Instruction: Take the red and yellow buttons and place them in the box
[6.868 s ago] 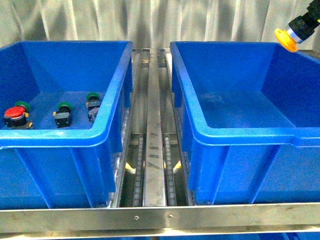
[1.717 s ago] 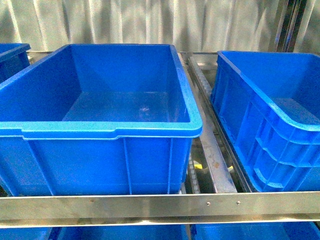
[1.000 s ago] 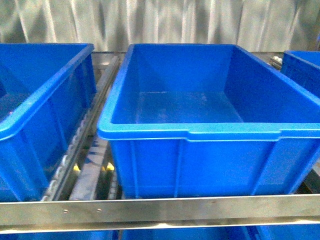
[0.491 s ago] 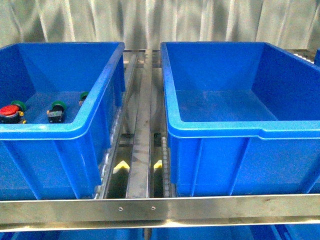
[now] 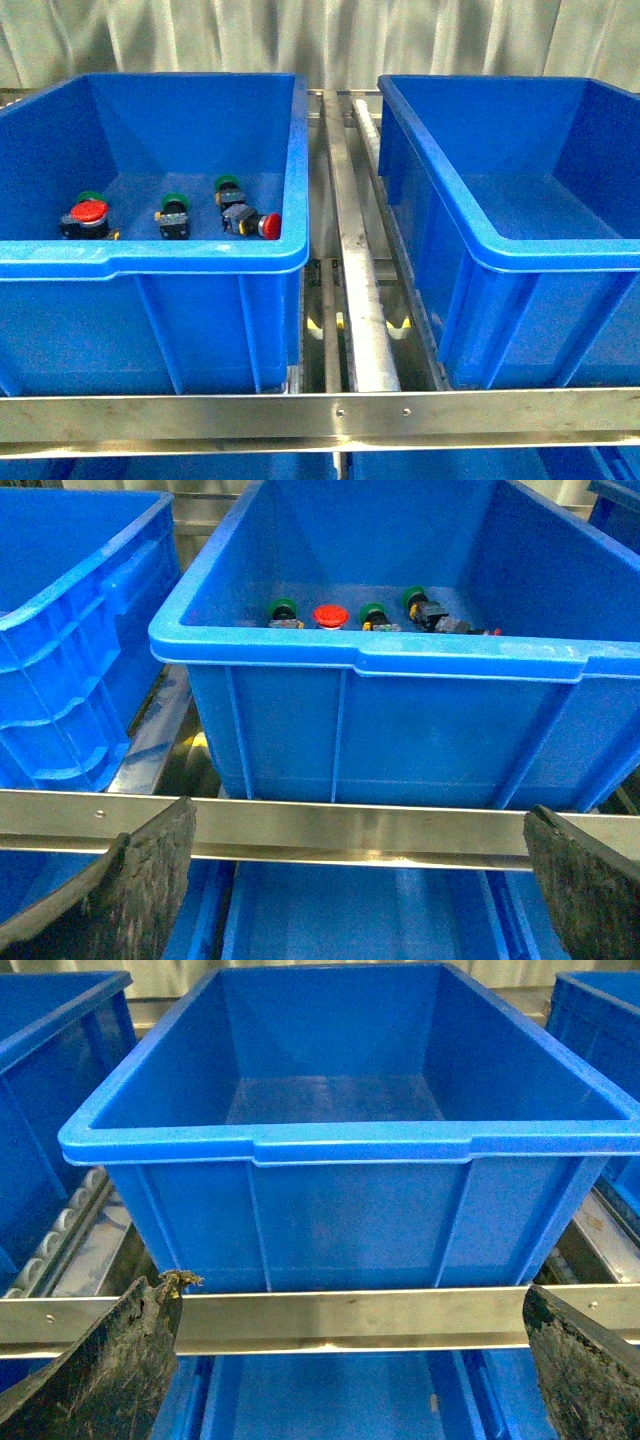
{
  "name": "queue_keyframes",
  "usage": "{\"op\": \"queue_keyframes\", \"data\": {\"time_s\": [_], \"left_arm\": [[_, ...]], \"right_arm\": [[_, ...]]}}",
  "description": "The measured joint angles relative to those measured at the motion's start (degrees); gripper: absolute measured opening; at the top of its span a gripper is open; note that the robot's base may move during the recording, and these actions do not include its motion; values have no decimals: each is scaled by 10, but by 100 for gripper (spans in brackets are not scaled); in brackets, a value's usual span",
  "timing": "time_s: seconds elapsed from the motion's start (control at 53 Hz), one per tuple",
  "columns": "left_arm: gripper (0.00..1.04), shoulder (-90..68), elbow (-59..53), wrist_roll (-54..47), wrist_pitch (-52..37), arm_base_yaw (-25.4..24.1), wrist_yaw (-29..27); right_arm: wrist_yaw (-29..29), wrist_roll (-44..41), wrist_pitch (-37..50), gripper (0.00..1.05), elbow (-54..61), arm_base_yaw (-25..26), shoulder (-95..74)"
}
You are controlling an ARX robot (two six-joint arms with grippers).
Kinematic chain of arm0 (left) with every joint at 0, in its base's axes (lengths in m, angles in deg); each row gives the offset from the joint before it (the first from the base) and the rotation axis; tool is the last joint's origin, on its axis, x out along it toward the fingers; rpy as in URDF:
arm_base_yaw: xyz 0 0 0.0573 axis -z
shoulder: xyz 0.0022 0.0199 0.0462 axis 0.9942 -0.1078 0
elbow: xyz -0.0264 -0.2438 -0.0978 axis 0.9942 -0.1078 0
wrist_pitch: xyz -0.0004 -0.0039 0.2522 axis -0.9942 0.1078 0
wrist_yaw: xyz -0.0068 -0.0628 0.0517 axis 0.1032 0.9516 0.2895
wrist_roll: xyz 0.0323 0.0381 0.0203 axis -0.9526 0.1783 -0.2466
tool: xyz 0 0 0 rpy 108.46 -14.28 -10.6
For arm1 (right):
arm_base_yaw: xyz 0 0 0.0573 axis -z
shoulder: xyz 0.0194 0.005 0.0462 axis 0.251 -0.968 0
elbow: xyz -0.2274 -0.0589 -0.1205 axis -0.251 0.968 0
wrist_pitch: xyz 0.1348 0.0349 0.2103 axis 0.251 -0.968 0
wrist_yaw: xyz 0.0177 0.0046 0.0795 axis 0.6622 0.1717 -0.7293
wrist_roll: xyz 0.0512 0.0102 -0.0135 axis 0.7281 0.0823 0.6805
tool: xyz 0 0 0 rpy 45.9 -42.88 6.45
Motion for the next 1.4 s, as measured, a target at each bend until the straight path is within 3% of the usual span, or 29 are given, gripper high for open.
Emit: {"op": "queue_keyframes", "data": {"time_s": [0.094,0.132,0.189,0.302,0.396,0.585,0.736,0.981,1.396], "left_arm": [[97,0,0,2,1,0,-2],[97,-14,7,15,27,12,-36],[97,-77,42,57,82,72,-133],[97,-225,134,70,38,162,-258],[97,-304,209,58,-8,155,-258],[97,-530,390,-25,-83,44,-162],[97,-720,501,-111,-123,6,-106],[97,-899,650,-94,-124,-4,-120],[97,-1057,779,15,-106,16,-139]], "right_arm": [[2,0,0,99,0,0,0],[2,0,0,99,0,0,0],[4,0,0,99,0,0,0],[3,0,0,99,0,0,0],[2,0,0,99,0,0,0],[2,0,0,99,0,0,0],[2,0,0,99,0,0,0],[2,0,0,99,0,0,0],[2,0,0,99,0,0,0]]}}
